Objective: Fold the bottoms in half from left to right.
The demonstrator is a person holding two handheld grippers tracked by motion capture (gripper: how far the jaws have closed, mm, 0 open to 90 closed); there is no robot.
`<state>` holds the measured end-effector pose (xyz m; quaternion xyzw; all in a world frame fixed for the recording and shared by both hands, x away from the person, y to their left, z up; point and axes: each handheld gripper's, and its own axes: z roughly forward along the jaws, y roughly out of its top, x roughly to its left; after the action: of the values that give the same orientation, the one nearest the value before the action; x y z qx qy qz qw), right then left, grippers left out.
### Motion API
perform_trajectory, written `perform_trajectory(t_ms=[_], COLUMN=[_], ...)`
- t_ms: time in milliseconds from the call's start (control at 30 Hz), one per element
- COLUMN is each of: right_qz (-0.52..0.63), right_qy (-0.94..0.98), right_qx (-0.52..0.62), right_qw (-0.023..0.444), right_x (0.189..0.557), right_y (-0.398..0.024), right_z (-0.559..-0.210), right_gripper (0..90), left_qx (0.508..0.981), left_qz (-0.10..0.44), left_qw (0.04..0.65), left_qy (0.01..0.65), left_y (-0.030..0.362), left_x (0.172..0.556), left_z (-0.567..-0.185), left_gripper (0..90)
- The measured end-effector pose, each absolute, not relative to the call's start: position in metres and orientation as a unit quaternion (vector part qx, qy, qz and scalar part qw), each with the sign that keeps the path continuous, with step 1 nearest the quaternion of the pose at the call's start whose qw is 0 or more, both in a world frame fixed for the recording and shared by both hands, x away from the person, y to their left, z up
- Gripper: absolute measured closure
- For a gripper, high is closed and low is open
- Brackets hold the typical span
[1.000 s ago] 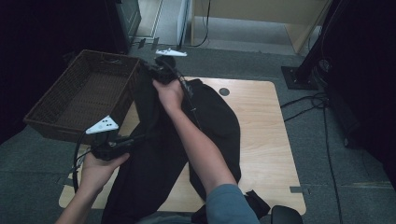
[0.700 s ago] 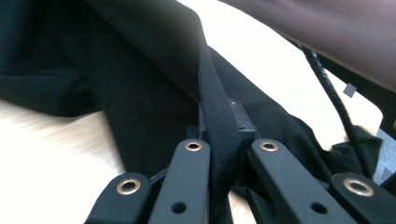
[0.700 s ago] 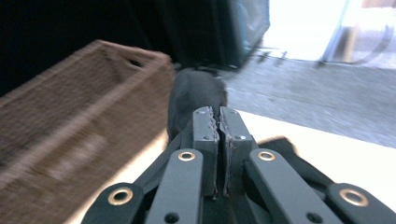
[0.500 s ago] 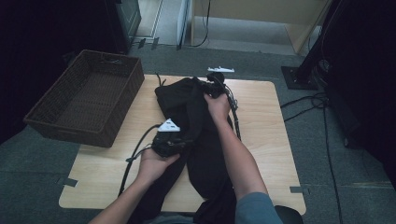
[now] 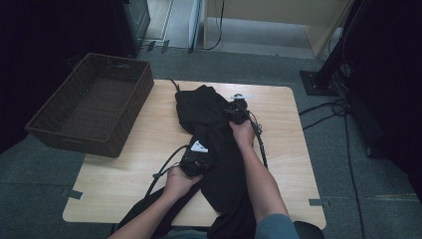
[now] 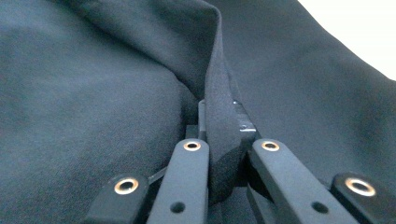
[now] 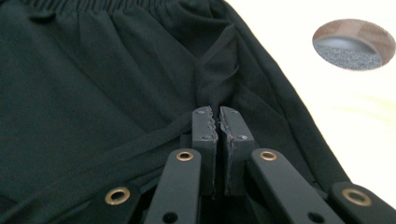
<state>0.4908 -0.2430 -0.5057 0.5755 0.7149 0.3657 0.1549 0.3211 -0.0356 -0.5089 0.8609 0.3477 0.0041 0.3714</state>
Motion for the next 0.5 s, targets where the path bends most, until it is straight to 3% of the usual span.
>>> perform_trajectory(t_ms=[500], right_qz=[0.369], right_qy=[0.724], right_qx=[0.561], right_qw=[0.156], right_x=[0.485], right_y=[-0.219], right_z=[-0.506], right_gripper=[85.5], left_qx=[0.85], left_qz=[0.051], left_qw=[0.326], left_qy=[0.412], left_y=[0.071], left_x=[0.343], left_z=[-0.5], left_gripper=[87.8])
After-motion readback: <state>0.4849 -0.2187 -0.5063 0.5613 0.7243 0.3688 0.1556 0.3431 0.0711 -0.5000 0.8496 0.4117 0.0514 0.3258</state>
